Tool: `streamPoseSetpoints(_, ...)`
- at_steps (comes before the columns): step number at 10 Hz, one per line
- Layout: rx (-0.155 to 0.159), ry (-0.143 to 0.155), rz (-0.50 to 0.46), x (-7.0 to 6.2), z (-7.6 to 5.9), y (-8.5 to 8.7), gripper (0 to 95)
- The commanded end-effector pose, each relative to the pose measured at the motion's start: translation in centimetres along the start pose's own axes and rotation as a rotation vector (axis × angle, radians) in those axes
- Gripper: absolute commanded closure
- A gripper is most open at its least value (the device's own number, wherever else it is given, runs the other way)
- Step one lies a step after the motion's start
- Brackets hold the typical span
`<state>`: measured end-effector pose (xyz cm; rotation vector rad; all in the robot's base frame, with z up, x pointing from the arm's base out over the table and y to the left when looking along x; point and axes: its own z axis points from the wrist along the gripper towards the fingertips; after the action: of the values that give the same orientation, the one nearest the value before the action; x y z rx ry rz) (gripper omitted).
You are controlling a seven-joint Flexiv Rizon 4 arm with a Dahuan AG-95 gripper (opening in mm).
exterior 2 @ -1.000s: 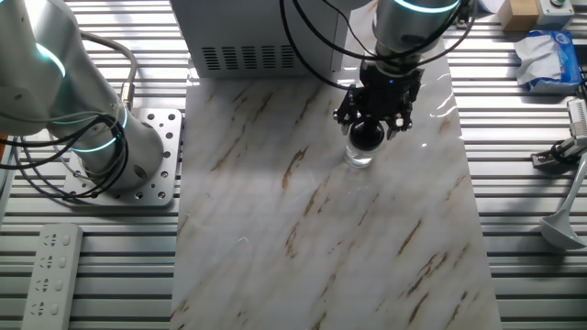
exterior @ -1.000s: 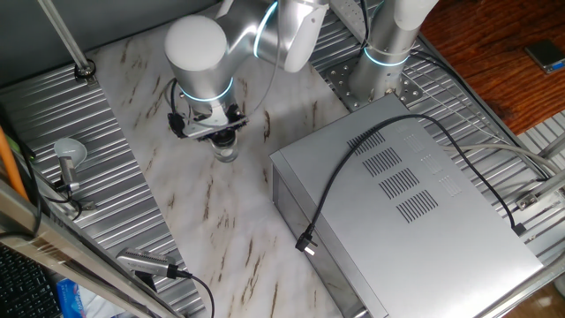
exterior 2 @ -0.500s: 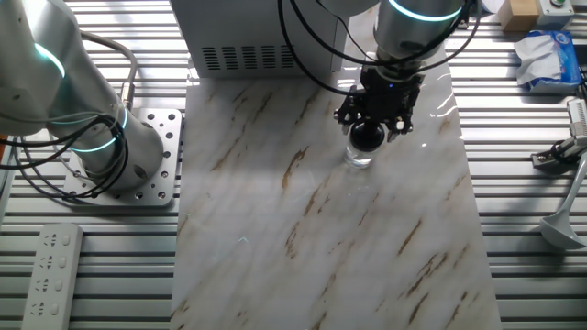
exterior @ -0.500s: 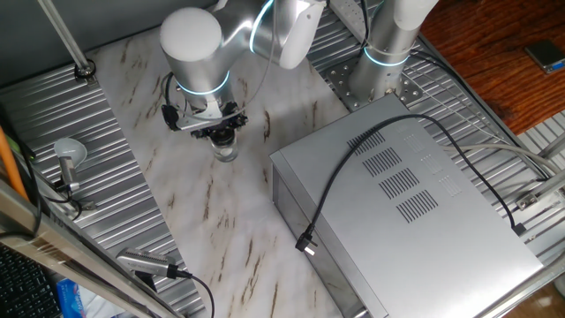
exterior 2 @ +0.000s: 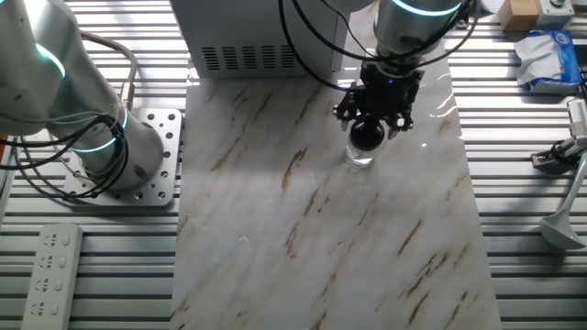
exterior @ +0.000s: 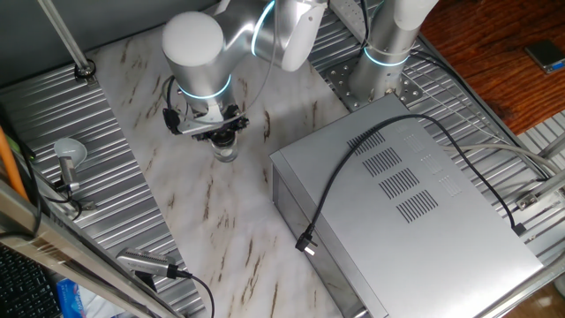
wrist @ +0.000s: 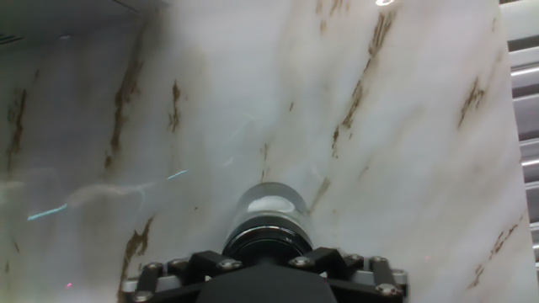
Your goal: Unscrew the lid from the jar
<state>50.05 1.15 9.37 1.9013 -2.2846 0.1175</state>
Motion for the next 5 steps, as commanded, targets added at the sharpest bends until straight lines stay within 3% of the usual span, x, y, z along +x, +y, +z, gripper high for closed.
streamPoseSetpoints(1,0.003,0.0,-0.007,-0.03,0.16,0.07,0.0)
streamPoseSetpoints(5,-0.004,-0.018,0.004,0.07,-0.2,0.03,0.0)
